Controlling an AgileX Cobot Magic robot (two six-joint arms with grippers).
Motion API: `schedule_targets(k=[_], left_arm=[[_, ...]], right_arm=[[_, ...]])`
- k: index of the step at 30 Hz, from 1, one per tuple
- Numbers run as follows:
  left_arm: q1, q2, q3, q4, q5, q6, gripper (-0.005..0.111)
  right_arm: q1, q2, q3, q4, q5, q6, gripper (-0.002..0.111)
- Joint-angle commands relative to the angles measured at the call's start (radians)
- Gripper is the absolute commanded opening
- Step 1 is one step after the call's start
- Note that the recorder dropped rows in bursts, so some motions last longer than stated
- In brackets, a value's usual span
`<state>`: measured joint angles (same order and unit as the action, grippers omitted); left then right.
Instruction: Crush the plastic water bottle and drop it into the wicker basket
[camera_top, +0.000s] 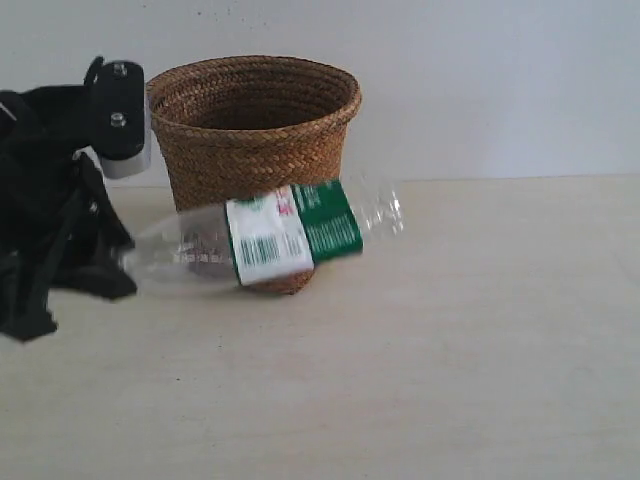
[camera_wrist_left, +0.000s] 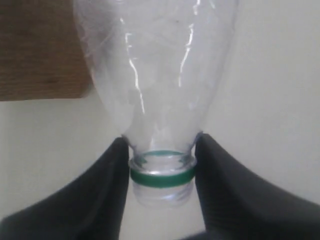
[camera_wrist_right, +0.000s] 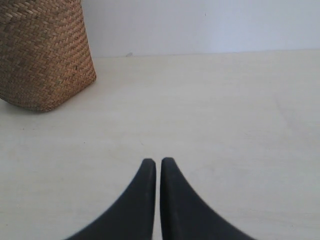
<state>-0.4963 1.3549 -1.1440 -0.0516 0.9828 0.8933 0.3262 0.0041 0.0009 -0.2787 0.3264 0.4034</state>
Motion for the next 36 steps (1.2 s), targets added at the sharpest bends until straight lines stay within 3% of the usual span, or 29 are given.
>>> schedule_targets(k=[1, 2, 5, 9, 10, 14, 17, 23, 27, 29, 33, 36], left_arm=[[0.013, 0.046, -0.091, 0.631, -0.431, -0.394, 0.006], [0.022, 0.083, -0.195, 0.768, -0.442, -0.480, 0.017], [0.034, 0.168, -0.367, 0.741, -0.440, -0.505, 0.047], [0.034, 0.270, -0.508, 0.740, -0.380, -0.515, 0.106], [0.034, 0.285, -0.526, 0.744, -0.333, -0.522, 0.109], [0.019, 0.277, -0.532, 0.758, -0.146, -0.519, 0.109], [0.018, 0.228, -0.532, 0.684, -0.066, -0.515, 0.109], [0.018, 0.100, -0.532, 0.381, 0.036, -0.381, 0.108], [0.022, 0.054, -0.532, 0.214, 0.238, -0.298, 0.108], [0.022, 0.048, -0.532, 0.161, 0.238, -0.314, 0.108], [0.022, 0.042, -0.507, 0.031, 0.238, -0.511, 0.108], [0.022, 0.042, -0.475, -0.049, 0.238, -0.538, 0.108]], right_arm=[[-0.005, -0.004, -0.001, -0.004, -0.005, -0.001, 0.000], [-0.005, -0.004, -0.001, -0.004, -0.005, -0.001, 0.000], [-0.005, -0.004, -0.001, -0.004, -0.005, -0.001, 0.000], [-0.005, -0.004, -0.001, -0.004, -0.005, -0.001, 0.000], [-0.005, -0.004, -0.001, -0.004, -0.005, -0.001, 0.000], [-0.005, -0.004, -0.001, -0.004, -0.005, -0.001, 0.000], [-0.005, -0.004, -0.001, -0.004, -0.005, -0.001, 0.000], [-0.005, -0.004, -0.001, -0.004, -0.005, -0.001, 0.000], [-0.005, -0.004, -0.001, -0.004, -0.005, -0.001, 0.000], [-0.005, -0.004, -0.001, -0.004, -0.005, -0.001, 0.000], [-0.005, -0.004, -0.001, -0.004, -0.005, -0.001, 0.000], [-0.005, -0.004, -0.001, -0.004, -0.005, -0.001, 0.000]])
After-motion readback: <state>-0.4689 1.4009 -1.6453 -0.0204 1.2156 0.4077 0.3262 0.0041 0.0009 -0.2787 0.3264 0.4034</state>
